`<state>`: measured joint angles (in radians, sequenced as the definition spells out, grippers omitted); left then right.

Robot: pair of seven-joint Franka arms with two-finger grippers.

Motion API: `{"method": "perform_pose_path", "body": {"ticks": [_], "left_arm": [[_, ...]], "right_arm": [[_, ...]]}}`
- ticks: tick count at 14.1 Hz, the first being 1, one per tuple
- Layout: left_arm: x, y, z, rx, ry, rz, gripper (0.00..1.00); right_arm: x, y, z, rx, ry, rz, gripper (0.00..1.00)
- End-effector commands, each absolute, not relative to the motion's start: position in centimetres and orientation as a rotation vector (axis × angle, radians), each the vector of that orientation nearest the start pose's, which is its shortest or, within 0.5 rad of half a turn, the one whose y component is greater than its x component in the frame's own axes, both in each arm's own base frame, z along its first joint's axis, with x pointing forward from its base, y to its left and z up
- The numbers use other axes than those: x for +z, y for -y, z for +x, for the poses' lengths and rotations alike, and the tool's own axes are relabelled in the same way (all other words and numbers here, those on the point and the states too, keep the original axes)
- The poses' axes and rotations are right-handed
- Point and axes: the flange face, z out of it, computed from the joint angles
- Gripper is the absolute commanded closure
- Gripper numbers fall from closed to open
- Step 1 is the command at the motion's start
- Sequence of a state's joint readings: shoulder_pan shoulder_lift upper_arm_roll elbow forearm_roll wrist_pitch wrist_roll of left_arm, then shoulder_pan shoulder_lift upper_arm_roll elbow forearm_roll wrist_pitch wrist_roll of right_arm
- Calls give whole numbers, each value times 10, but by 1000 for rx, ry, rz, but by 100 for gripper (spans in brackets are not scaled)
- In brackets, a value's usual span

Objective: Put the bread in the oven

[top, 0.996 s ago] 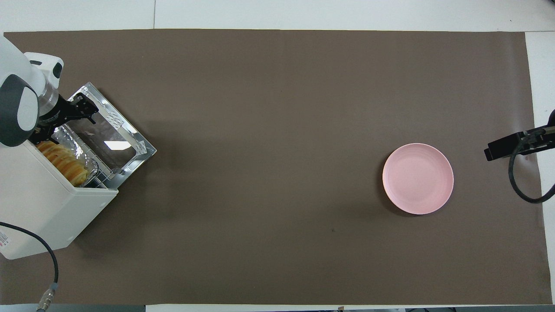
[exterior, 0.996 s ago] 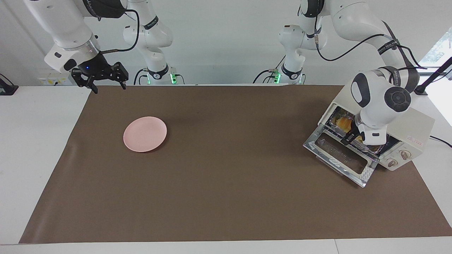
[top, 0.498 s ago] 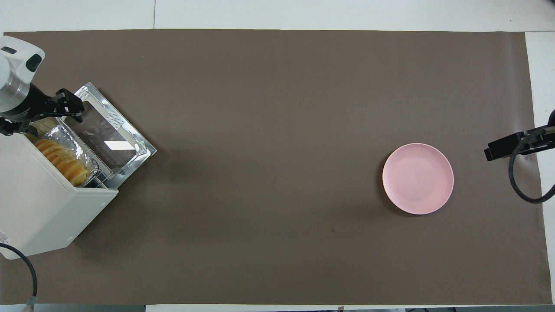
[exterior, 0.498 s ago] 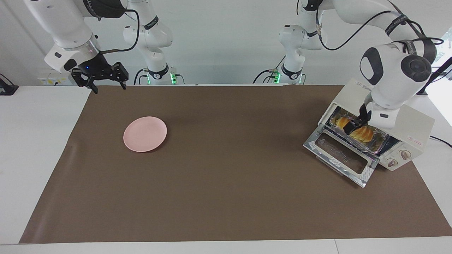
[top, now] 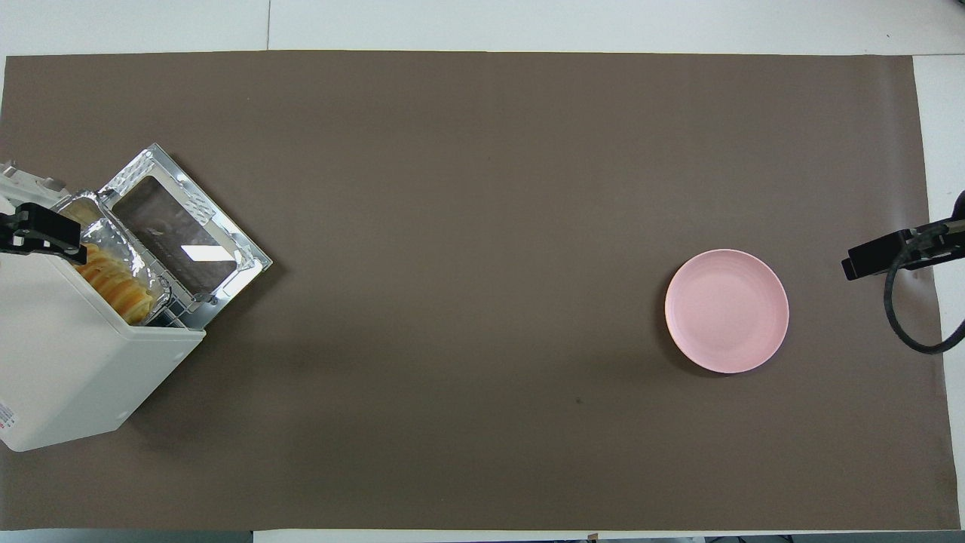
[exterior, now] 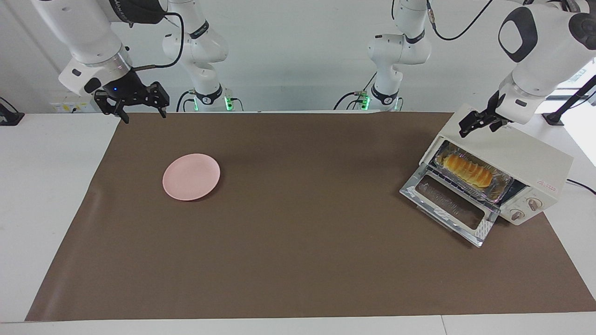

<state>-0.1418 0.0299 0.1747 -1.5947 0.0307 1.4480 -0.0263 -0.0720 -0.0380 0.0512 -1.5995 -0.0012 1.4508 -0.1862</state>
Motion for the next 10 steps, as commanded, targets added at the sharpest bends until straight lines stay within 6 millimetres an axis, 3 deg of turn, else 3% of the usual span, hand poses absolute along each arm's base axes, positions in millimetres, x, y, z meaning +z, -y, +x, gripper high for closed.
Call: {"method": "perform_pose_path", "body": {"ticks": [1,3,10], "left_arm": [[594,-10,532,288,18,-3112,0],[598,-13,520,265,17,-3119,0],[599,9,528,223,-69,-3118,0]], "right_arm": [[620,13,527,189,280,-3101,0],[620,13,527,189,277,-3101,0],[620,13,527,189,280,-3101,0]]}}
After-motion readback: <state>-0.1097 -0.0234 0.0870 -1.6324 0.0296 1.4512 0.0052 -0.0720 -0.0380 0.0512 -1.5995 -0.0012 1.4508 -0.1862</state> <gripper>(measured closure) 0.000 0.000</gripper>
